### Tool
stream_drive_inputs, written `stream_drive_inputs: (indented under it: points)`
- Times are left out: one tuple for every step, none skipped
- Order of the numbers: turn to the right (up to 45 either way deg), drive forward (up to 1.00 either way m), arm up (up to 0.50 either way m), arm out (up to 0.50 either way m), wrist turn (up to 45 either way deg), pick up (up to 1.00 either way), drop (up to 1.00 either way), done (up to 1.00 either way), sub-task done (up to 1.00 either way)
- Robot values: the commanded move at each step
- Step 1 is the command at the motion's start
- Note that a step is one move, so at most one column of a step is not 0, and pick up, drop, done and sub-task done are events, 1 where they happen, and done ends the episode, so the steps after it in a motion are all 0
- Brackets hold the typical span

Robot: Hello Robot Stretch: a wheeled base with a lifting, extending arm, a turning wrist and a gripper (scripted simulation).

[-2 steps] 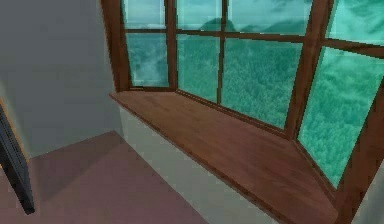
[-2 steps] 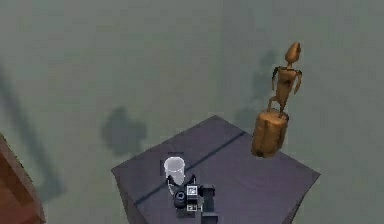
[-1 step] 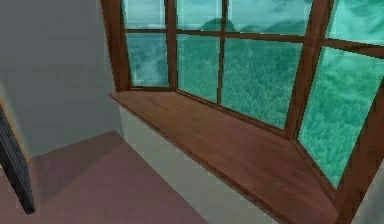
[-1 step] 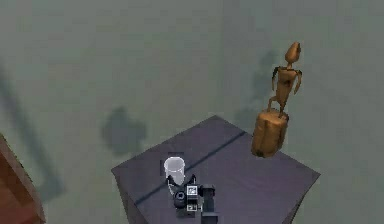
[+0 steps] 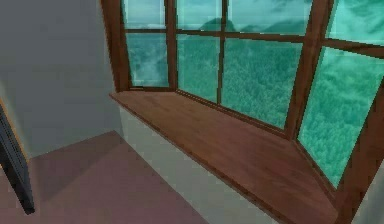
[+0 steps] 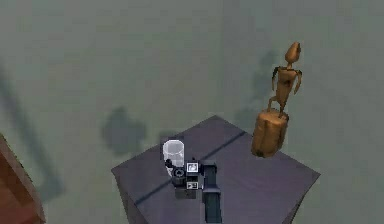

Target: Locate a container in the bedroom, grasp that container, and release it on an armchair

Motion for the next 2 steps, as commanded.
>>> stream_drive_inputs:
  points:
    - [0.0,0.00,0.30,0.00,0.0,0.00,0.00,0.00,0.00]
    - [0.0,0.00,0.00,0.00,-45.0,0.00,0.00,0.00,0.00]
